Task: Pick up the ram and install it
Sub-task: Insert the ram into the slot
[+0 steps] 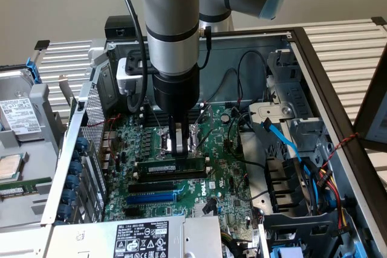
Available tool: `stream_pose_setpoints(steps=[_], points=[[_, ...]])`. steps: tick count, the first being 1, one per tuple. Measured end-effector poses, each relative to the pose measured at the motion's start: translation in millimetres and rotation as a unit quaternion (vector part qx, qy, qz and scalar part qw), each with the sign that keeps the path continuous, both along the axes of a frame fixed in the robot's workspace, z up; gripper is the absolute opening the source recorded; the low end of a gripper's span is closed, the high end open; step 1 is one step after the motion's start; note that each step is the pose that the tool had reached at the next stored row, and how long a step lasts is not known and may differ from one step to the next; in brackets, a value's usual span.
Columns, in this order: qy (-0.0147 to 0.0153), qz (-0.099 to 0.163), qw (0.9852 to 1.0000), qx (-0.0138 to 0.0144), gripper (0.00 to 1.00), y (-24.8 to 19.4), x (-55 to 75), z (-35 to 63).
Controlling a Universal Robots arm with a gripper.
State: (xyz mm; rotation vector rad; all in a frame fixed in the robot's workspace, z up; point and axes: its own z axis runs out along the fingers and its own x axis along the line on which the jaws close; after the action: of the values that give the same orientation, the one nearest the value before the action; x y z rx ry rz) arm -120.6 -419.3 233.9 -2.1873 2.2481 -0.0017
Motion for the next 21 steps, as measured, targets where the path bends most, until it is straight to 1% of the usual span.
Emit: stream_pose_setpoints(steps=[2,5,7,9,11,12,13,15,17,19,20,21], points=[[0.0003,0.0,1.0,0.0007,0.13,-0.2,0.2,0.1],[0.0018,0.0,1.0,0.0029,0.13,-0.4,0.6,0.0],[0.0026,0.0,1.0,0.0031,0.13,-0.4,0.6,0.0],[0.0029,0.0,1.0,0.0032,0.13,-0.6,0.6,0.1],[0.003,-0.001,1.0,0.0038,0.13,-0.8,0.6,0.1],[0.0036,-0.001,1.0,0.0039,0.13,-0.9,0.8,0.0],[0.0053,-0.001,1.0,0.004,0.13,-1.2,1.0,-0.1],[0.0098,-0.001,0.9999,0.0039,0.13,-2.4,2.0,0.0],[0.0127,-0.001,0.9999,0.0039,0.13,-3.4,3.2,0.2],[0.0139,-0.001,0.9999,0.0041,0.13,-3.7,4.0,0.8],[0.0142,-0.001,0.9999,0.0053,0.13,-3.7,4.0,1.4],[0.0143,-0.001,0.9999,0.0077,0.13,-3.7,4.0,2.2]])
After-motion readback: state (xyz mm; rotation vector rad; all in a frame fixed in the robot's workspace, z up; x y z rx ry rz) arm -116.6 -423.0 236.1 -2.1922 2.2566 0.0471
